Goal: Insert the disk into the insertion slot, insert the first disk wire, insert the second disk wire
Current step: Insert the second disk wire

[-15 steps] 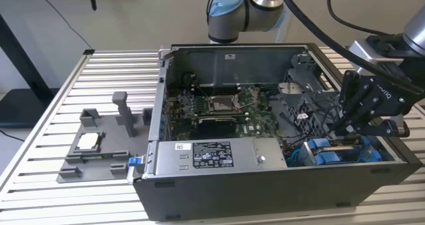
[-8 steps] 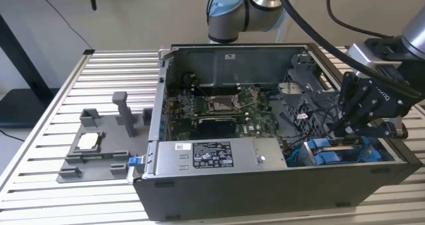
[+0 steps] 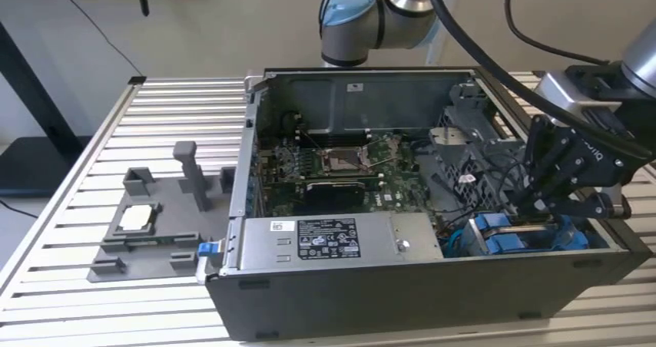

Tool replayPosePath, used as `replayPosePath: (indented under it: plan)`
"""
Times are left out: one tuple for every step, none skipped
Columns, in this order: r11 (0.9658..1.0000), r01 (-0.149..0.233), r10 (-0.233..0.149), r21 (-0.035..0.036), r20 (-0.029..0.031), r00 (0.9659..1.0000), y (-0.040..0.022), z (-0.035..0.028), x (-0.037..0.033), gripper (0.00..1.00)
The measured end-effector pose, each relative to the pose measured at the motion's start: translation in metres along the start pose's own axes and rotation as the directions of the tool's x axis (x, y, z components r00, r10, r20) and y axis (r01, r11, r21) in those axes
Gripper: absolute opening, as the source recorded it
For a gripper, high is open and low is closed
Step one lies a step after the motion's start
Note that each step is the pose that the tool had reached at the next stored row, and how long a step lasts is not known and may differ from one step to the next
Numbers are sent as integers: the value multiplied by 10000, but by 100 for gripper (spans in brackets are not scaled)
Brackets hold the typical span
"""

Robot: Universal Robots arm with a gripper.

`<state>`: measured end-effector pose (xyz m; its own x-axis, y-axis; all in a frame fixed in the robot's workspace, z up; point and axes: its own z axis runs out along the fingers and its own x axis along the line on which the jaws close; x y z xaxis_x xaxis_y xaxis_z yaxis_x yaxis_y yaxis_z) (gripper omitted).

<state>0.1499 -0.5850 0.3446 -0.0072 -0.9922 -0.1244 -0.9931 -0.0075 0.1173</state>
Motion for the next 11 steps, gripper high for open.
replayPosePath:
  plan:
    - [10000, 0, 0, 0, -1, 10000, -4, 3, 5, 16]
    - [10000, 1, -1, 0, 1, 10000, -8, 7, 8, 16]
    - [10000, 0, 0, 0, 1, 10000, -11, 10, 11, 16]
    - [10000, 0, 0, 0, 1, 10000, -13, 13, 14, 16]
    - [10000, -1, 1, 0, 0, 10000, -14, 17, 16, 16]
    - [10000, 0, 0, 0, -2, 10000, -16, 21, 16, 16]
    - [10000, 0, 0, 0, -2, 10000, -17, 25, 17, 16]
    - [10000, -4, 4, 1, 1, 10000, -17, 27, 17, 16]
    - [10000, -6, 6, 1, 4, 10000, -17, 29, 18, 16]
    - [10000, -7, 7, 1, 4, 10000, -18, 31, 18, 16]
    - [10000, -8, 8, 1, 6, 10000, -18, 32, 18, 16]
